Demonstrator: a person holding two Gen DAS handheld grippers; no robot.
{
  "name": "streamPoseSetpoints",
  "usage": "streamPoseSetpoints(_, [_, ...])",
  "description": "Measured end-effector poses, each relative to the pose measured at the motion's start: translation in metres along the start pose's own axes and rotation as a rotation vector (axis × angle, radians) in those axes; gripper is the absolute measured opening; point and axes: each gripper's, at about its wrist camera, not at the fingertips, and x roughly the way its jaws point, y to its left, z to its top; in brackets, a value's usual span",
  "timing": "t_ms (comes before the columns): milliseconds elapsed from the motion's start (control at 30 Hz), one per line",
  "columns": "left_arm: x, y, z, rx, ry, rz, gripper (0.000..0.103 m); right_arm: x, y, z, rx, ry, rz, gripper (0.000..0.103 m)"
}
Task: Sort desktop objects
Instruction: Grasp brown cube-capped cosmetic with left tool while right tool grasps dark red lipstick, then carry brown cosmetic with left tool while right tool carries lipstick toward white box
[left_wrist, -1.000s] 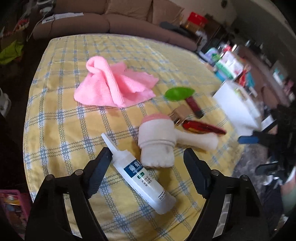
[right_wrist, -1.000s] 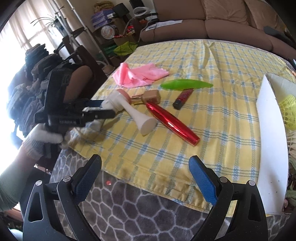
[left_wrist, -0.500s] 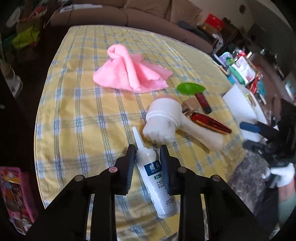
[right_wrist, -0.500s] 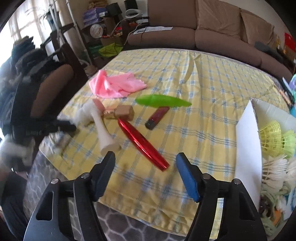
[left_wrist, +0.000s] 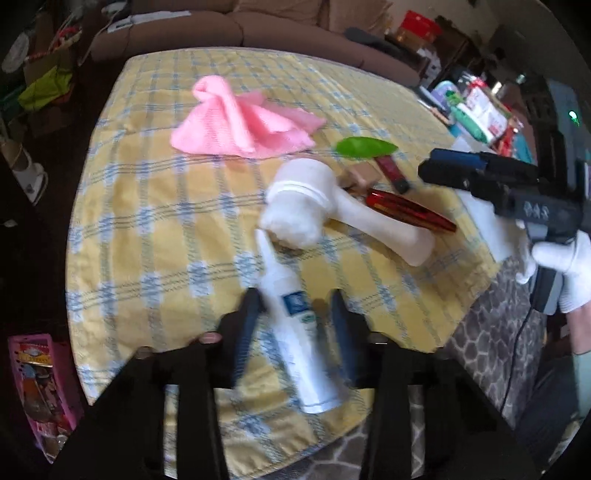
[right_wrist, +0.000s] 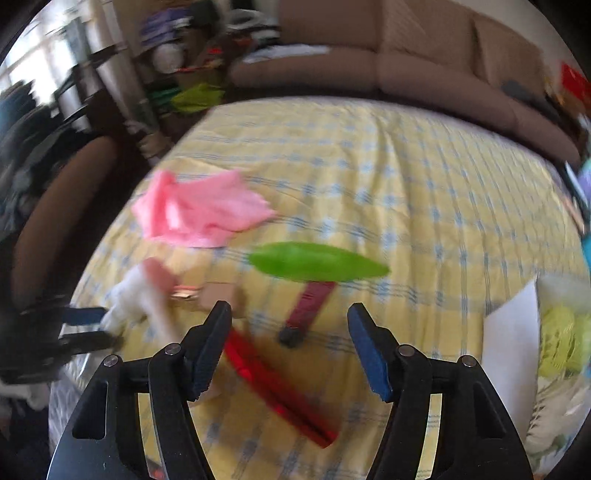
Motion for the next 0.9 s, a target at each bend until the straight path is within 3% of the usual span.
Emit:
streamPoseSetpoints(33, [-0.001,0.003,0.001,-0.016,-0.006,-0.005,0.029,0.008,-0.008,-0.001,0.035,0.016,0.004,0.064])
streamPoseSetpoints(100, [-0.012,0.004,0.004,-0.015,-0.046,0.014,0.049,0.016,-0.015,-0.002,0.073,0.027,0.004,0.052])
streamPoseSetpoints(167, [-0.03,-0.007,0.01,0.042,-0.11,0.028,0.06,0.026,-0.016,-0.004,0.079,0.036,0.019,0.046])
streamPoseSetpoints(233, [-0.046,-0.025,0.016,0.115,-0.172,0.025,0.066,0.03,-0.007,-0.002,0.031,0.031,-0.006,0.045])
streamPoseSetpoints(300, [-0.05,-0.04,0.024,0.178,-0.202,0.012,0.072,0.032,0.001,0.0,-0.038,0.045,-0.047,0.039])
streamPoseSetpoints(333, [-0.048,-0.047,0.03,0.209,-0.197,0.02,0.073,0.033,0.001,0.0,-0.074,0.054,-0.06,0.03])
streamPoseSetpoints(367, [-0.045,-0.054,0.034,0.238,-0.186,0.03,0.073,0.032,0.0,0.001,-0.078,0.061,-0.048,0.021])
streamPoseSetpoints(400, [-0.039,-0.063,0.04,0.279,-0.172,0.038,0.073,0.03,-0.003,0.002,-0.069,0.068,-0.037,0.018])
streamPoseSetpoints(500, [-0.017,-0.084,0.057,0.386,-0.105,0.034,0.073,0.018,-0.015,0.0,-0.053,0.071,-0.03,0.018])
streamPoseSetpoints(633, [0.031,-0.106,0.075,0.561,0.042,0.111,0.072,-0.003,-0.022,-0.002,-0.062,0.061,0.007,0.018])
streamPoseSetpoints(667, [0.042,-0.107,0.076,0.586,0.078,0.119,0.07,-0.007,-0.023,-0.002,-0.06,0.055,0.017,0.018])
streamPoseSetpoints(767, [0.067,-0.105,0.081,0.611,0.179,0.138,0.046,-0.025,-0.026,-0.003,-0.032,0.025,0.076,0.018])
streamPoseSetpoints(900, [0.077,-0.099,0.089,0.591,0.21,0.112,0.042,-0.042,-0.025,-0.003,-0.019,-0.001,0.143,0.018])
